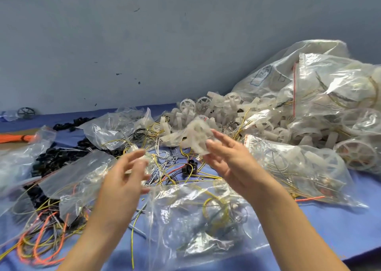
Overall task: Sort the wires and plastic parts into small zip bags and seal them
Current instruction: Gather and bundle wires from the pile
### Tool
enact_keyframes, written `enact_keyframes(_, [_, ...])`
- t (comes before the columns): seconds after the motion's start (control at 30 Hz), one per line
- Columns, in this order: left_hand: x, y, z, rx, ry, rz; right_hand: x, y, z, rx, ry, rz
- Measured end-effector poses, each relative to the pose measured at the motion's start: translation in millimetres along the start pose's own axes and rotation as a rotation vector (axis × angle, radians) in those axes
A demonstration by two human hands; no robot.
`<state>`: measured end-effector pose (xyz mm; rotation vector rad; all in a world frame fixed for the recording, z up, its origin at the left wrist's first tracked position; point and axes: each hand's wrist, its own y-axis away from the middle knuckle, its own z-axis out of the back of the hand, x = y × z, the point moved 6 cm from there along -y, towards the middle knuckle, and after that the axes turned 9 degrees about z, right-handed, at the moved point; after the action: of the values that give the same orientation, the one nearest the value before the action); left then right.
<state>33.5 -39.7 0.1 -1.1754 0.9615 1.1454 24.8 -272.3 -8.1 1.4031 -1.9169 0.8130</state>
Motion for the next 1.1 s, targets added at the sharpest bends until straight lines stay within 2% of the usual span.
enact_keyframes(0.03, [-3.3,7.1,-11.3,0.087,0.030,-0.002,-9.0,8.0,-12.0,0.066,-0.055,-0.068])
enact_keyframes(0.13, [-2.0,24.7,-30.9,0.287,0.060,0.050,-36.9,32.7,-37.4,0.241,-0.017,-0.173])
enact_keyframes(0.2, [1.5,29.2,-28.0,0.340,0.072,0.080,-48.1,43.6,-45.5,0.271,0.007,-0.190])
enact_keyframes(0.27, [6.8,28.6,-15.7,0.315,0.117,0.128,-56.6,49.6,-49.6,0.249,0.023,-0.205])
enact_keyframes(0.3, [10.3,27.0,-7.4,0.276,0.141,0.158,-58.4,51.1,-49.1,0.238,0.142,-0.163])
enact_keyframes(0.33, [14.9,25.6,1.8,0.225,0.155,0.195,-56.9,51.7,-47.1,0.239,0.410,-0.062])
enact_keyframes(0.4, [26.5,24.4,21.3,0.122,0.179,0.286,-48.8,54.0,-51.7,0.308,1.196,0.307])
enact_keyframes(0.43, [33.1,25.1,31.7,0.070,0.215,0.342,-52.5,58.4,-59.1,0.388,1.498,0.462])
enact_keyframes(0.47, [40.2,26.8,42.5,0.015,0.272,0.402,-60.8,61.2,-64.9,0.474,1.652,0.536])
enact_keyframes(0.5, [46.6,29.6,52.2,-0.039,0.345,0.462,-70.2,64.2,-70.0,0.566,1.704,0.543])
enact_keyframes(0.6, [59.0,39.6,67.8,-0.118,0.560,0.614,-96.4,67.4,-79.9,0.791,1.798,0.517])
enact_keyframes(0.67, [61.3,43.5,65.7,-0.055,0.657,0.682,-96.8,63.0,-83.0,0.800,1.867,0.558])
enact_keyframes(0.8, [61.6,49.8,46.6,0.137,0.752,0.785,-77.7,57.3,-76.2,0.665,1.795,0.599])
enact_keyframes(0.93, [60.0,60.3,26.8,0.285,0.724,0.869,-60.4,61.6,-60.6,0.435,1.467,0.666])
enact_keyframes(1.03, [59.0,65.1,14.0,0.357,0.557,0.813,-54.8,61.9,-61.3,0.304,1.287,0.665])
enact_keyframes(1.1, [57.8,60.6,11.3,0.319,0.321,0.674,-53.9,63.8,-62.5,0.272,1.247,0.679])
